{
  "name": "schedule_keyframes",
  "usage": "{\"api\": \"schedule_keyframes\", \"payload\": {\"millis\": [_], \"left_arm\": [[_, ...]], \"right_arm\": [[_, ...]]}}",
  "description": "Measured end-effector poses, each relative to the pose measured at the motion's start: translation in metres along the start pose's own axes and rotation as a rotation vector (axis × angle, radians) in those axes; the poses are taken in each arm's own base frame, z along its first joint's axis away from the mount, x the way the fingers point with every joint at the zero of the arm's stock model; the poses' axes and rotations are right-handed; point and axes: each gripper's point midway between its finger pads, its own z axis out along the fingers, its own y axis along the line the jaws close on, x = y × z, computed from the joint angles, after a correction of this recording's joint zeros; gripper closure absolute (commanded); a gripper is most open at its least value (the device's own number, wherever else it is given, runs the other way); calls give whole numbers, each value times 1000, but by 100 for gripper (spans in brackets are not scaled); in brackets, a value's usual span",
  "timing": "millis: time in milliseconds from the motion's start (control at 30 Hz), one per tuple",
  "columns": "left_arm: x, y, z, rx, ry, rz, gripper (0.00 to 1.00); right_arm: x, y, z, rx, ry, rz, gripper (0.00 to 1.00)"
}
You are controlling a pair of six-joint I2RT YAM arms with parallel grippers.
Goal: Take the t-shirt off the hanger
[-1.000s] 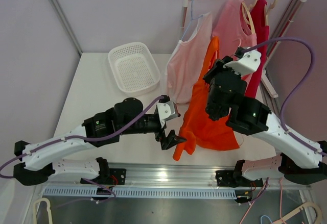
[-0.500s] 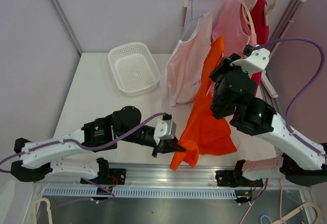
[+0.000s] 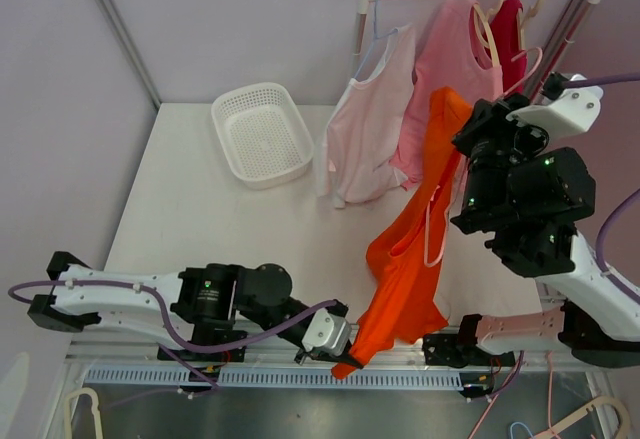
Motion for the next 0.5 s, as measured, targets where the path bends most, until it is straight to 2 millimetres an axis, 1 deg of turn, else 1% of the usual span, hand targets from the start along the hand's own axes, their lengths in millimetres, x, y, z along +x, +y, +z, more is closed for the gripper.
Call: {"api": "schedule_keyframes", "payload": {"millis": [167,267,333,367,433,467,500], "left_arm": [[-2,2,1,-9,-12,6,99],[-2,3,1,-22,-9,6,100],[-1,9,1,-58,-5,4,100],[0,16,0,-94,-3,-1,99],[2,39,-5,-194,3,-39,100],[4,55,-11,-250,4,-77,100],[7,80,-20,-339,7,-133,100]], "right_arm": [[11,13,0,6,-1,-58,100],[19,24,1,10,-1,-93,100],[23,35,-1,1,5,-115,100],[25,40,-3,-8,10,-118,100],[27,53,-12,-50,31,-118,100],[25,62,-19,-79,43,-108,100],[24,69,-27,-111,56,-94,100]]}}
